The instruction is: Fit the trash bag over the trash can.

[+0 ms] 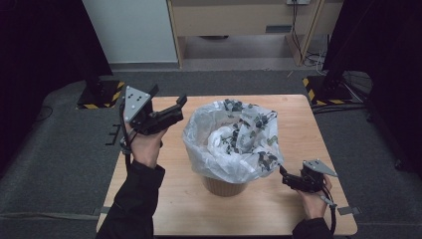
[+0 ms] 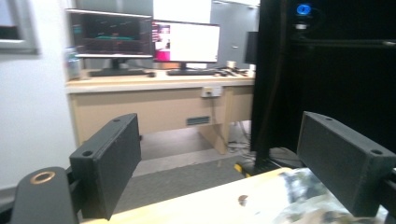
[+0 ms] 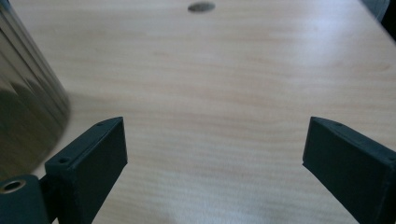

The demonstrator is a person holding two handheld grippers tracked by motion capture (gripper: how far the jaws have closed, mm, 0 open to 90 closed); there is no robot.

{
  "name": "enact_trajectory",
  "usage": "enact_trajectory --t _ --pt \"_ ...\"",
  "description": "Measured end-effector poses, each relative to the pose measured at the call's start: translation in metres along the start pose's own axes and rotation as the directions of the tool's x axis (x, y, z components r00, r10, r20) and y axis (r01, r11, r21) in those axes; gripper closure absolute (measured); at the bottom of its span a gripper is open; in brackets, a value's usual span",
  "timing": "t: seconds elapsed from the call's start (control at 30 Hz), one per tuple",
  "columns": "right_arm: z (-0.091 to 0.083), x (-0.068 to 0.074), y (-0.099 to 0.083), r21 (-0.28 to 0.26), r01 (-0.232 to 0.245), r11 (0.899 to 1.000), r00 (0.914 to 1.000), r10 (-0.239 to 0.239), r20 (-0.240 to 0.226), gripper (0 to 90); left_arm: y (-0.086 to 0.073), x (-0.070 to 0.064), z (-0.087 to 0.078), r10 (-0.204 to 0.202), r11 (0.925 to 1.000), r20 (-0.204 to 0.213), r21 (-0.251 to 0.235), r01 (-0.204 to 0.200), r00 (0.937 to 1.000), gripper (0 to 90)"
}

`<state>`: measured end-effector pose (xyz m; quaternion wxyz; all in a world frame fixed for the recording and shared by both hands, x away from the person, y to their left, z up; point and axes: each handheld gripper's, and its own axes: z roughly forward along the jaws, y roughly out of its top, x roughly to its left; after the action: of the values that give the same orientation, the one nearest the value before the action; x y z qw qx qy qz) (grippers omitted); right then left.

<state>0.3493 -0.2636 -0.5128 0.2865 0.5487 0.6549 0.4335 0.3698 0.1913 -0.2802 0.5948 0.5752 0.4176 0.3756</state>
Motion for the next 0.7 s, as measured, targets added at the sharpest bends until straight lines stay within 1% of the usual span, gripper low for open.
enact_trajectory --t 0.07,0.13,0.2,0.23,0.27,0.33,0.4,0.47,0.53,0.63,0.7 --pt "-0.004 0.002 0.007 -0.034 -0.004 0.999 1.0000 0.004 -0.004 7.4 -0.013 0.010 -0.003 -0.012 0.9997 -0.048 0.019 0.012 0.9988 12.1" --pt "-0.008 0.005 0.013 -0.062 -0.002 0.998 1.0000 0.002 -0.008 7.8 -0.028 0.019 -0.006 -0.021 0.9990 -0.091 0.038 0.025 0.9957 11.8" --pt "-0.012 0.008 0.021 -0.097 -0.007 0.995 0.9999 0.006 -0.009 8.9 -0.045 0.027 -0.008 -0.047 0.9969 -0.112 0.058 0.054 0.9926 11.6" --pt "-0.014 0.010 0.024 -0.115 -0.008 0.993 0.9999 0.007 -0.012 9.0 -0.053 0.031 -0.009 -0.052 0.9962 -0.123 0.063 0.060 0.9910 11.6" --pt "-0.016 0.013 0.029 -0.131 -0.011 0.991 0.9999 0.009 -0.014 9.3 -0.062 0.033 -0.009 -0.059 0.9942 -0.134 0.081 0.071 0.9892 11.5" --pt "-0.021 0.018 0.038 -0.165 -0.003 0.986 0.9999 0.001 -0.015 9.7 -0.080 0.037 -0.011 -0.051 0.9915 -0.160 0.111 0.069 0.9859 11.5" --pt "-0.026 0.023 0.049 -0.210 -0.003 0.978 0.9998 -0.001 -0.017 10.4 -0.098 0.037 -0.013 -0.054 0.9881 -0.167 0.133 0.077 0.9846 11.5" --pt "-0.032 0.029 0.061 -0.253 -0.002 0.968 0.9997 -0.003 -0.023 10.7 -0.112 0.035 -0.014 -0.053 0.9849 -0.166 0.154 0.079 0.9848 11.5" --pt "-0.037 0.033 0.074 -0.292 -0.009 0.956 0.9995 -0.001 -0.033 10.8 -0.124 0.030 -0.015 -0.050 0.9817 -0.159 0.174 0.078 0.9860 11.3" --pt "-0.043 0.038 0.095 -0.344 -0.022 0.939 0.9990 0.007 -0.045 10.8 -0.135 0.021 -0.015 -0.052 0.9784 -0.142 0.191 0.079 0.9886 11.3" --pt "-0.047 0.040 0.108 -0.373 -0.026 0.928 0.9987 0.008 -0.050 10.8 -0.138 0.016 -0.015 -0.047 0.9777 -0.132 0.197 0.072 0.9901 11.3"
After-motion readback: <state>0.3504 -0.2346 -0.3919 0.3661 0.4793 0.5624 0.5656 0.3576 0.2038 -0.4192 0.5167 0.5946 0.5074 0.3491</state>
